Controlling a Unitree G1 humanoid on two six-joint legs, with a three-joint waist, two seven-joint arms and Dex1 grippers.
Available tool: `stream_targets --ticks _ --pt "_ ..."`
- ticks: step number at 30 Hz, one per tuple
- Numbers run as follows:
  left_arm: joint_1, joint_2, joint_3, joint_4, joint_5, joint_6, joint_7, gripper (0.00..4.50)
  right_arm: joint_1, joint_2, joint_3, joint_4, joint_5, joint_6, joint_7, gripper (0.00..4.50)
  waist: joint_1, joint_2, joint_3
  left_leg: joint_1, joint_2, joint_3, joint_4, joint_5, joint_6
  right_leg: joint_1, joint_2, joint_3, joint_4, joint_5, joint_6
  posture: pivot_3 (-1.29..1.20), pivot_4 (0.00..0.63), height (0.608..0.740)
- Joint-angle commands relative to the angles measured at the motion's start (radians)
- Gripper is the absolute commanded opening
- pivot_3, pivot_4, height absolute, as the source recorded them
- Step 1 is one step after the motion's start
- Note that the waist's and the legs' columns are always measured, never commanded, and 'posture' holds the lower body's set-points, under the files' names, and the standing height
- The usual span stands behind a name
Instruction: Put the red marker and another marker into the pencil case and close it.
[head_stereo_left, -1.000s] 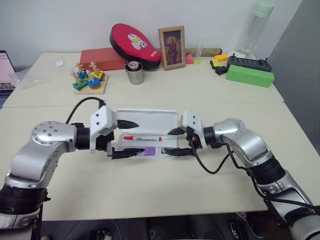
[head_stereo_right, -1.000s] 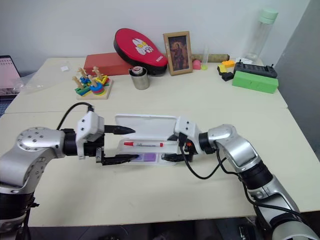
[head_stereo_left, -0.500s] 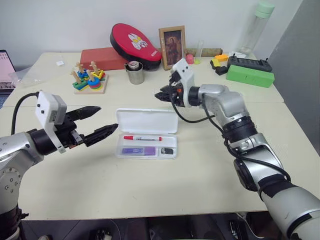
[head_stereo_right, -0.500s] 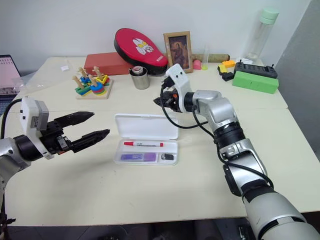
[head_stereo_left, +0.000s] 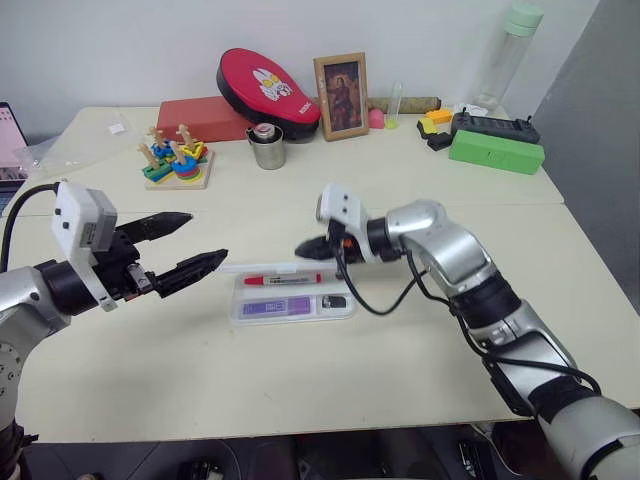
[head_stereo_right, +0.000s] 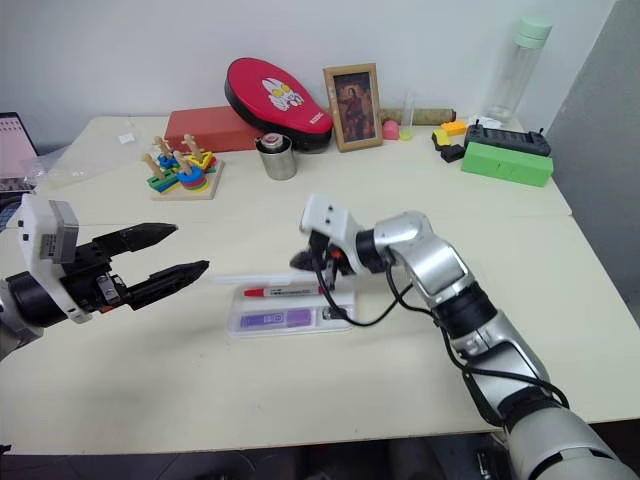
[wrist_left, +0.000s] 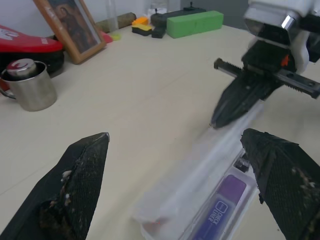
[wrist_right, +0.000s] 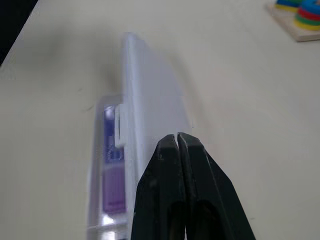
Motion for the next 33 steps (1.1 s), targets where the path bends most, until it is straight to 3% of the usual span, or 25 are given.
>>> stream_targets --ticks 1,5,9,14,19,28,33 --pt "0.012 0.026 -0.034 -0.022 0.017 -0.031 -0.038 4.50 0.045 -0.023 0.061 -0.081 -0.039 -0.005 0.006 0.05 0.000 0.000 0.000 0.000 0.000 0.000 0.000 0.000 0.000 0.000 0.000 0.000 0.000 0.000 0.000 0.00 0.150 0.740" --pt "0.018 0.043 -0.064 -0.013 0.032 -0.043 -0.066 4.50 0.106 -0.048 0.148 -0.088 -0.123 -0.025 -0.023 0.05 0.000 0.000 0.000 0.000 0.000 0.000 0.000 0.000 0.000 0.000 0.000 0.000 0.000 0.000 0.000 0.00 0.150 0.740" --pt "0.000 0.044 -0.080 -0.005 0.029 -0.042 -0.076 4.50 0.117 -0.039 0.124 -0.077 -0.119 -0.019 -0.037 0.05 -0.002 -0.001 0.000 0.000 0.000 0.000 0.000 0.000 0.000 0.000 0.000 0.000 0.000 0.000 0.000 0.00 0.150 0.740" --pt "-0.043 0.012 -0.108 0.036 0.047 -0.006 0.016 4.50 0.132 -0.022 -0.133 -0.157 0.083 0.037 -0.038 0.05 0.002 -0.001 0.000 0.000 0.000 0.000 0.000 0.000 0.000 0.000 0.000 0.000 0.000 -0.001 0.000 0.00 0.150 0.740" --pt "-0.034 -0.006 -0.114 0.146 0.142 -0.051 0.083 4.50 0.155 -0.162 -0.290 -0.174 0.162 0.089 -0.006 0.57 0.006 -0.001 0.000 0.000 0.000 0.000 0.000 0.000 0.000 0.001 0.000 0.000 -0.001 0.000 0.000 0.00 0.150 0.740" --pt "-0.018 0.030 -0.079 0.387 0.285 -0.185 0.070 4.50 0.213 -0.362 -0.425 -0.107 0.181 0.093 -0.015 2.90 0.000 -0.001 0.000 0.000 0.000 0.001 0.000 0.000 0.000 0.000 0.000 0.001 -0.001 -0.001 -0.001 0.00 0.150 0.740" --pt "-0.008 0.030 -0.069 0.422 0.309 -0.217 0.063 4.50 0.243 -0.398 -0.440 -0.116 0.186 0.098 -0.030 4.21 0.001 -0.001 0.000 0.000 0.000 0.001 0.000 0.000 0.000 0.000 -0.001 0.001 -0.002 -0.001 0.000 0.00 0.150 0.740"
